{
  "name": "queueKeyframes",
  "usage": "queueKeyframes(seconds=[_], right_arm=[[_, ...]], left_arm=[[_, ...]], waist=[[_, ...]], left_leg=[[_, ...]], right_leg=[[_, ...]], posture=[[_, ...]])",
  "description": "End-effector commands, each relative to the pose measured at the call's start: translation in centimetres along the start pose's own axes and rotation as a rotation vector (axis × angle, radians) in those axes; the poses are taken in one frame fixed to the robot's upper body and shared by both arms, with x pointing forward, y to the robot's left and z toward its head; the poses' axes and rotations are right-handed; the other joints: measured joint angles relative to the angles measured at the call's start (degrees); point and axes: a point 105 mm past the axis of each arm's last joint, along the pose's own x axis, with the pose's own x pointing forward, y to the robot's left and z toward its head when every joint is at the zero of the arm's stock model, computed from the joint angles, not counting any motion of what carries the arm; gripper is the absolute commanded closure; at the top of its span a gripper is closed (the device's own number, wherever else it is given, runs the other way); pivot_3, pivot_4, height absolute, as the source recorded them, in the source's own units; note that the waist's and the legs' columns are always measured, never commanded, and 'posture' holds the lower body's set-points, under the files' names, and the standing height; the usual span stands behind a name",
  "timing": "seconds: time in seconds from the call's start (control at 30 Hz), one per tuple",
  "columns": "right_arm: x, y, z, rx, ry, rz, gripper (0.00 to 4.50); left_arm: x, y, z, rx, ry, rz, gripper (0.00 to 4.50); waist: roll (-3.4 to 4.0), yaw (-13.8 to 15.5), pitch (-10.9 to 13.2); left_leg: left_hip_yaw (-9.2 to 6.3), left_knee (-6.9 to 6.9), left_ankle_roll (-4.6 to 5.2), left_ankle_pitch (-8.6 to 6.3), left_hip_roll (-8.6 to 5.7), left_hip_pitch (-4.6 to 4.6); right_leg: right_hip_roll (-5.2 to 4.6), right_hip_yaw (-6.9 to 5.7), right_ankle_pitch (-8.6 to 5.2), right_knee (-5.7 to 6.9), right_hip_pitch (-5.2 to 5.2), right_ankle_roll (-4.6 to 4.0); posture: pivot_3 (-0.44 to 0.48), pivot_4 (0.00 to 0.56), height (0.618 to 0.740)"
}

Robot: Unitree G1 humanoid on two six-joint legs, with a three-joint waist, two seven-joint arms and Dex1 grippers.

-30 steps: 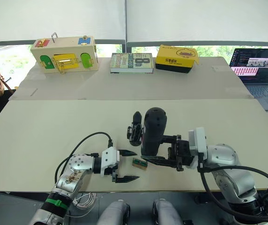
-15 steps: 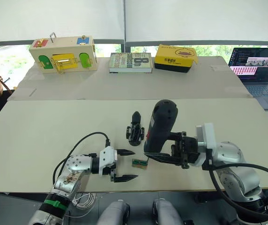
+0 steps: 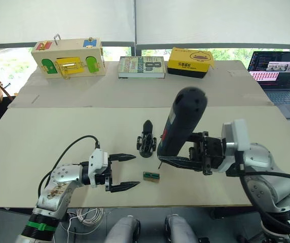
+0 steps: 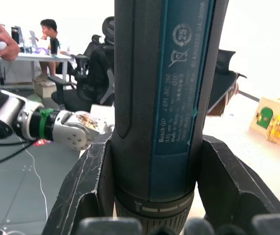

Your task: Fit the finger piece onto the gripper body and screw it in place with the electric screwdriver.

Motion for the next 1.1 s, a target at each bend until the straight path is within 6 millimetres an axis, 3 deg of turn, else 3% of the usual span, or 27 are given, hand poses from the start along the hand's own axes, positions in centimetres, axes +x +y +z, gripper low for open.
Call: queueKeyframes(seconds=[0.03, 0.3, 0.57, 0.73, 1.1], right_arm=[[0.3, -0.2, 3.0, -0.068, -0.064, 0.010, 2.55], [0.7, -1.7, 5.8, -0.083, -0.109, -0.007, 2.55], [1.8, -3.6, 7.7, -0.078, -0.148, -0.016, 2.55], [3.6, -4.5, 7.5, -0.071, -0.147, -0.001, 2.55], [6.3, -5.0, 5.5, -0.051, -0.094, 0.036, 2.55]], left_arm=[[-0.9, 0.7, 2.0, 0.013, -0.035, 0.029, 0.00], [-2.4, 3.4, 3.7, -0.013, -0.090, 0.140, 0.00], [-2.6, 5.6, 2.9, 0.018, -0.046, 0.205, 0.00], [-2.0, 6.3, 2.1, 0.022, -0.036, 0.222, 0.00], [-1.0, 5.5, 0.6, 0.026, 0.001, 0.165, 0.00]], waist=[[-0.02, 0.0, 0.0], [-0.09, 0.0, 0.1], [-0.10, -0.1, 0.1], [-0.10, -0.1, 0.1], [-0.11, -0.2, 0.1]], left_leg=[[0.00, 0.00, 0.00, 0.00, 0.00, 0.00], [0.00, 0.00, 0.01, 0.01, 0.00, -0.03], [0.01, 0.00, 0.05, 0.02, -0.03, -0.06], [0.02, -0.03, 0.06, 0.02, 0.01, -0.05], [0.06, -0.03, 0.09, 0.04, -0.03, -0.14]], right_leg=[[0.00, 0.00, 0.00, 0.00, 0.00, 0.00], [0.03, -0.03, 0.01, -0.02, -0.01, -0.01], [0.04, -0.02, 0.03, -0.03, -0.05, -0.04], [0.00, -0.01, 0.05, -0.03, -0.08, -0.09], [0.05, -0.03, 0.07, 0.01, -0.22, -0.11]], posture=[[0.000, 0.150, 0.740], [0.000, 0.150, 0.740], [0.000, 0.150, 0.740], [0.000, 0.150, 0.740], [0.000, 0.150, 0.740]])
